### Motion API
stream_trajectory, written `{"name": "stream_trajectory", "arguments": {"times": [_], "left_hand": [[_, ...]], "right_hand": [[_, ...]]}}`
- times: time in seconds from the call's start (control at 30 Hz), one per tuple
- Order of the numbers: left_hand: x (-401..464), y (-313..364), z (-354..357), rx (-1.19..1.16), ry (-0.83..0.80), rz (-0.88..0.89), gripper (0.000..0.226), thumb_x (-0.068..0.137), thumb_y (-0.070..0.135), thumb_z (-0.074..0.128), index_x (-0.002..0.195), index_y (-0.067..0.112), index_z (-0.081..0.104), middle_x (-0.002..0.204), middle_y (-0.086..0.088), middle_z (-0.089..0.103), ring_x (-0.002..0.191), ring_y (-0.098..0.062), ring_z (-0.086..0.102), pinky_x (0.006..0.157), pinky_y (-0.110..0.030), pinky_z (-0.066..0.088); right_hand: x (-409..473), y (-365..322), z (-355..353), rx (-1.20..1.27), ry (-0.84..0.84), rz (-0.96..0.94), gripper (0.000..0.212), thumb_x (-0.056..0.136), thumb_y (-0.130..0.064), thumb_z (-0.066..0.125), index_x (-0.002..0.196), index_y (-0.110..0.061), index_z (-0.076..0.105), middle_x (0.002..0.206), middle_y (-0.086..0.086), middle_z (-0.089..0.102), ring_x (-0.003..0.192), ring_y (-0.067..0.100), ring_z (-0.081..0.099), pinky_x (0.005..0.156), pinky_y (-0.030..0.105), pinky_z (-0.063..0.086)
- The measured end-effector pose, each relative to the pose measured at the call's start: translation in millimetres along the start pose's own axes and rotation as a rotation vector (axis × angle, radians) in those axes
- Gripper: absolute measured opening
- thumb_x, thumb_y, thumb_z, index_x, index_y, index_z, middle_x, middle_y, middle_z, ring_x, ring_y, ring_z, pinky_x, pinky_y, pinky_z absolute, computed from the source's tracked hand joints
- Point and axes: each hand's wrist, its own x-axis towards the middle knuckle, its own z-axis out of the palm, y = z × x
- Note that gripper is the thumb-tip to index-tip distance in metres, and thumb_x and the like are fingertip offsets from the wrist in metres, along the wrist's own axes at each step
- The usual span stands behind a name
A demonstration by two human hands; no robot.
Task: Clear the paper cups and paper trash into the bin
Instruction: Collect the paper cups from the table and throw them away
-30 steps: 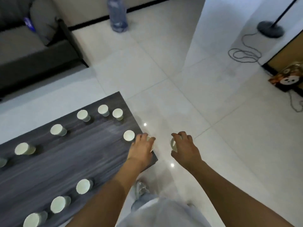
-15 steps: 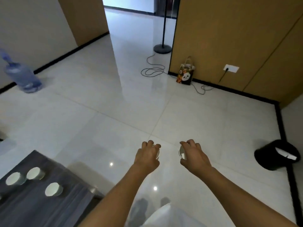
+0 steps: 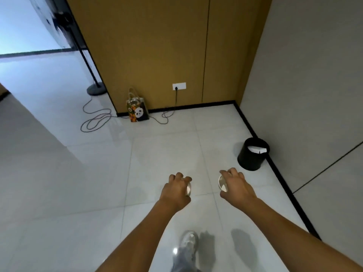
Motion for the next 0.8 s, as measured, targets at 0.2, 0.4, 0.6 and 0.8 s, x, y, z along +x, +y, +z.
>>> {"name": "stream_trajectory", "arguments": {"times": [0.2,0.4,0.6,0.8], "left_hand": [[127.5,32.1,-41.7,0.059,-0.038,0.168,0.063,0.084,0.022,0.062,0.141,0.024,0.036,0.139,-0.003,0.036,0.127,-0.024,0.032,0.094,-0.036,0.047],[235.7,66.0,-74.2,0.080,-0.058,0.305,0.063,0.083,0.023,0.061,0.141,0.025,0.037,0.139,-0.002,0.036,0.127,-0.024,0.031,0.095,-0.036,0.046],[333.3,111.6,-81.3,0.060,-0.105,0.363,0.064,0.084,0.024,0.061,0.142,0.025,0.034,0.139,-0.001,0.036,0.127,-0.023,0.031,0.094,-0.036,0.046],[437.7,182.3,-78.5,0.020,-0.098,0.365,0.063,0.084,0.025,0.061,0.141,0.025,0.035,0.139,-0.001,0.036,0.127,-0.022,0.032,0.094,-0.035,0.046]], "right_hand": [[85.6,45.2,-49.5,0.047,0.072,0.155,0.069,0.086,-0.027,0.062,0.147,-0.024,0.028,0.140,0.002,0.031,0.126,0.024,0.034,0.090,0.033,0.049],[156.7,87.4,-85.9,0.099,0.108,0.281,0.071,0.086,-0.028,0.062,0.147,-0.024,0.027,0.142,0.002,0.031,0.126,0.024,0.034,0.091,0.033,0.049],[211.1,149.9,-107.2,0.168,0.094,0.384,0.073,0.084,-0.027,0.065,0.147,-0.023,0.029,0.145,0.003,0.029,0.130,0.025,0.034,0.096,0.032,0.045],[288.8,244.1,-141.5,0.162,0.085,0.410,0.072,0.085,-0.029,0.064,0.147,-0.024,0.028,0.143,0.003,0.031,0.126,0.025,0.034,0.096,0.033,0.045]]}}
